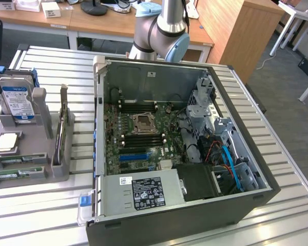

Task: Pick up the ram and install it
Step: 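Pick up the ram and move it above insertion slot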

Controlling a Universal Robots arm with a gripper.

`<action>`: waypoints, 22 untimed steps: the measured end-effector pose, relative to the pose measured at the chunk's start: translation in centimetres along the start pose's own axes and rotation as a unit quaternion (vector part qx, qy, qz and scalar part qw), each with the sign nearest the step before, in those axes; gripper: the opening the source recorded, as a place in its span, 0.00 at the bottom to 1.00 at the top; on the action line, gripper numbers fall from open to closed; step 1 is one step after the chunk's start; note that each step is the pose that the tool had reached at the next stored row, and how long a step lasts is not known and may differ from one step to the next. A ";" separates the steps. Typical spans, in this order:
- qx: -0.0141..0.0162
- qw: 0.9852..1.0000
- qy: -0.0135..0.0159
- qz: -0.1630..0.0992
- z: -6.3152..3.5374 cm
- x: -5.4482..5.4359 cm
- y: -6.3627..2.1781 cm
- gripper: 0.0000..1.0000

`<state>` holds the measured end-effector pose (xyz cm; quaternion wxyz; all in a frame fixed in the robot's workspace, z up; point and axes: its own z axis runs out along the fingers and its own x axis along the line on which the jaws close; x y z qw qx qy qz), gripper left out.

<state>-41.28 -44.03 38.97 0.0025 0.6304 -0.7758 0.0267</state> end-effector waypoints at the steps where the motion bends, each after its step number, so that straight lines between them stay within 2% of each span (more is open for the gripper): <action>1: 0.000 1.000 0.001 -0.005 0.00 0.0 0.00 0.11; 8: 0.004 0.999 0.007 -0.048 0.00 0.0 0.01 0.11; 11: 0.004 0.999 0.009 -0.052 0.00 0.0 0.10 0.11; 22: 0.005 0.999 0.009 -0.052 0.01 0.1 0.35 0.11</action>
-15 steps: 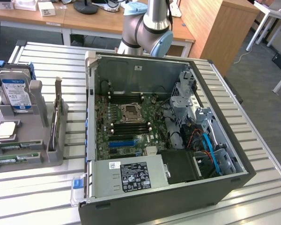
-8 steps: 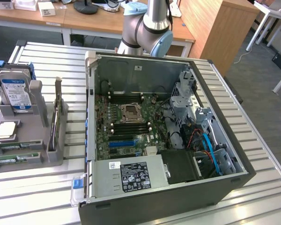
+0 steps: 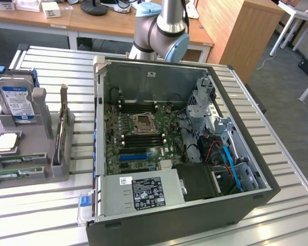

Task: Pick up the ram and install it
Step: 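Pick up the ram and move it above insertion slot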

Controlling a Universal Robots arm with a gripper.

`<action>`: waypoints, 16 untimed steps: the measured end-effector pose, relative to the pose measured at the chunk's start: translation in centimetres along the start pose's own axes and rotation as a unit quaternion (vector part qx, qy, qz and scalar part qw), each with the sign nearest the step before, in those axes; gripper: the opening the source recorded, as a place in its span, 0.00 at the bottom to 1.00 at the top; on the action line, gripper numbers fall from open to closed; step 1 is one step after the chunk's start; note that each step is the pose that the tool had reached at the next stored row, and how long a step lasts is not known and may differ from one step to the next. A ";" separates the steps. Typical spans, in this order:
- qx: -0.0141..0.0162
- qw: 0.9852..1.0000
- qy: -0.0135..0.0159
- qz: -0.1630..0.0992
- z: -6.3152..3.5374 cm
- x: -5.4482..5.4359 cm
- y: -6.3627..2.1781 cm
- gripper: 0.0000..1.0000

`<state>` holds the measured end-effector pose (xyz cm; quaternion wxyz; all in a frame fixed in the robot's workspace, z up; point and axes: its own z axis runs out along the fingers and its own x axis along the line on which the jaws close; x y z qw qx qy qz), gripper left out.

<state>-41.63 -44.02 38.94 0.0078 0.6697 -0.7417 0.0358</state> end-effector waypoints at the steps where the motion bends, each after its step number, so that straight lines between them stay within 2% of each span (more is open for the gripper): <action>1: 0.000 1.000 0.000 0.000 0.01 0.0 0.09 0.11; 4: 0.000 1.000 0.000 0.000 0.07 0.0 0.34 0.11; 11: 0.000 1.000 0.000 0.000 0.06 0.0 0.35 0.11; 12: 0.000 1.000 0.000 0.000 0.07 0.0 0.35 0.16; 13: 0.000 1.000 0.000 0.000 0.07 0.0 0.35 0.16; 15: 0.000 1.000 0.000 0.000 0.07 0.0 0.35 0.29; 16: 0.000 1.000 0.000 0.000 0.07 0.0 0.35 0.29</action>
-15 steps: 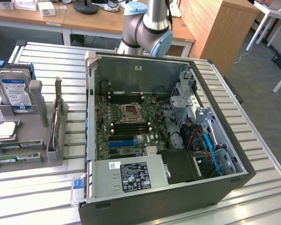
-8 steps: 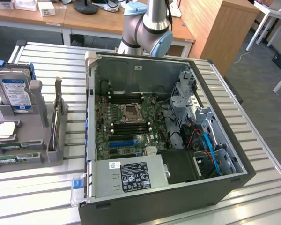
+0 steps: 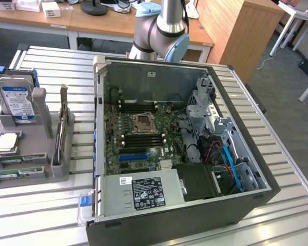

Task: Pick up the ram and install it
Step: 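Pick up the ram and move it above insertion slot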

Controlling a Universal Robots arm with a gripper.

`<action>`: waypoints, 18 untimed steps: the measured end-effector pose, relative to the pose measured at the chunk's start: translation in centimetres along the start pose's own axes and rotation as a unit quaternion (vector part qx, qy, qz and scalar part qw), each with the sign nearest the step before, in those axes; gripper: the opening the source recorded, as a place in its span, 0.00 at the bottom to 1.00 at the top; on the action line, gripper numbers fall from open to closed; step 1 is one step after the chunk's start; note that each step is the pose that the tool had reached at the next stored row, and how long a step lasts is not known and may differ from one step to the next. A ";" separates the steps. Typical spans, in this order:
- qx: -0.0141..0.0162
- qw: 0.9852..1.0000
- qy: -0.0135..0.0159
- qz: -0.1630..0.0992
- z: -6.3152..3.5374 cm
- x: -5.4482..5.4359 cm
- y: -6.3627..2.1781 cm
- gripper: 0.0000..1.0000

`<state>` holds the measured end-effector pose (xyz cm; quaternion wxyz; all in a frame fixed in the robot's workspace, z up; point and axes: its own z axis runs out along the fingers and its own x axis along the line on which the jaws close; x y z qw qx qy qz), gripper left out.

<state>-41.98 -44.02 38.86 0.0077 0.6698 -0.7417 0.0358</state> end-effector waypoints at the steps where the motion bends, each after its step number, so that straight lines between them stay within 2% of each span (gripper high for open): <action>1: 0.000 1.000 0.000 0.000 0.16 0.0 0.02 0.36; 3: 0.000 1.000 -0.003 0.000 1.43 -0.1 0.08 0.36; 6: 0.000 1.000 -0.004 0.000 1.51 -0.1 0.08 0.36; 9: -0.001 1.000 -0.009 0.000 1.67 -0.1 0.09 0.36; 14: -0.001 1.000 -0.014 0.000 1.90 -0.1 0.11 0.36; 18: -0.001 1.000 -0.014 0.001 1.91 -0.1 0.11 0.36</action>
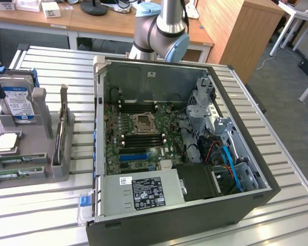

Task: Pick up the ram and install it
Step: 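Pick up the ram and move it above insertion slot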

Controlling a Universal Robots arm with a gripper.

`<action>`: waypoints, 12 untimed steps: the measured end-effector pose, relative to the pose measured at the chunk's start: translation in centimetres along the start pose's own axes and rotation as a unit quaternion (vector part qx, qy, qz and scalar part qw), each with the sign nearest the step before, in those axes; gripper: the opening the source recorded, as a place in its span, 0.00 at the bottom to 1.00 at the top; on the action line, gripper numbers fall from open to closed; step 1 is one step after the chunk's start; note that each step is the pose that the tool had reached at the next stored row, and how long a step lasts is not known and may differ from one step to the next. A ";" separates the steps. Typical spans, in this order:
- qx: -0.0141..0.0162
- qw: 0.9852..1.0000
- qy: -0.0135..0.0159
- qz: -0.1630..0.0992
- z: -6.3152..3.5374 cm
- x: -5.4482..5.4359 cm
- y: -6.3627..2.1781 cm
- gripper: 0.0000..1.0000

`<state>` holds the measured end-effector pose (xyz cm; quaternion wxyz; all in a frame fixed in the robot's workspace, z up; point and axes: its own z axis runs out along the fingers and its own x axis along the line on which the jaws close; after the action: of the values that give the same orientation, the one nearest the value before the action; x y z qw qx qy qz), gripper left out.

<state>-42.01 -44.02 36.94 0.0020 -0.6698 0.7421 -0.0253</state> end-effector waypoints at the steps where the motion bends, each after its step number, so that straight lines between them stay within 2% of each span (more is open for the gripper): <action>1: 0.000 1.000 0.000 0.000 0.00 0.0 0.00 0.36; 5: -0.001 1.000 0.000 0.000 0.00 0.0 0.01 0.36; 6: -0.003 1.000 0.000 0.000 0.00 0.0 0.00 0.36; 9: -0.014 1.000 0.001 0.000 0.01 0.0 -0.02 0.36; 10: -0.016 1.000 0.002 -0.001 0.02 0.0 -0.01 0.36; 12: -0.016 1.000 0.002 -0.001 0.02 0.0 -0.01 0.36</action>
<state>-42.00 -44.02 36.92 -0.0103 -0.6701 0.7421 -0.0142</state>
